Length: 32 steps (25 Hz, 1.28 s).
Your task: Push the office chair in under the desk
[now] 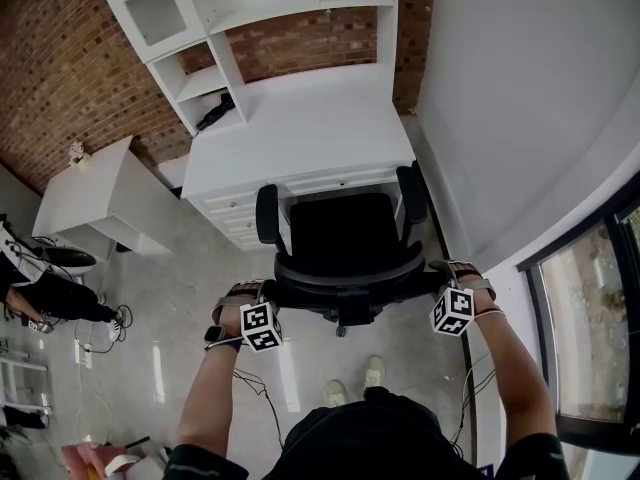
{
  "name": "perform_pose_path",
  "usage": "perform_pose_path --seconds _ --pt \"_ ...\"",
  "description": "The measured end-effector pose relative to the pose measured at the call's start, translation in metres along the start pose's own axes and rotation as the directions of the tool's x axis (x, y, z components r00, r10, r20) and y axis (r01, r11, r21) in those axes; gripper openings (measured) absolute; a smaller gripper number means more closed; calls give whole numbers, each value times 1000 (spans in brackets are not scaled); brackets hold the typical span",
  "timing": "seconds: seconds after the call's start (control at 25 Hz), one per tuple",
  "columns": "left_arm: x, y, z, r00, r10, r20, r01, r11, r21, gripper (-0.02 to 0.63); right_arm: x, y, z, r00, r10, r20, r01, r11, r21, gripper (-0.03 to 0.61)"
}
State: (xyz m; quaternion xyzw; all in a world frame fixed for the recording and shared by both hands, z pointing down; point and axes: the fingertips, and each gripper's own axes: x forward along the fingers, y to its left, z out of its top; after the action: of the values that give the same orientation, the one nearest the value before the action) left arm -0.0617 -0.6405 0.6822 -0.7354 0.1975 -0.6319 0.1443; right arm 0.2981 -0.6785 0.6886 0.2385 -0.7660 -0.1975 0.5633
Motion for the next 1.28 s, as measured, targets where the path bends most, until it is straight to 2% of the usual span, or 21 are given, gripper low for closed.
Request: perform_pose_path --seconds 0.8,1.04,1.28 --pt "7 17 -4 999 22 26 -22 1000 -18 135 15 -14 8 1000 15 2 -15 1000 -13 150" --pt "3 8 0 995 49 87 -41 996 -81 170 14 -1 7 999 34 0 -34 999 -8 156" --pt "-15 14 4 988 77 134 -61 991 -120 224 6 -8 4 1000 -3 -18 3 999 35 179"
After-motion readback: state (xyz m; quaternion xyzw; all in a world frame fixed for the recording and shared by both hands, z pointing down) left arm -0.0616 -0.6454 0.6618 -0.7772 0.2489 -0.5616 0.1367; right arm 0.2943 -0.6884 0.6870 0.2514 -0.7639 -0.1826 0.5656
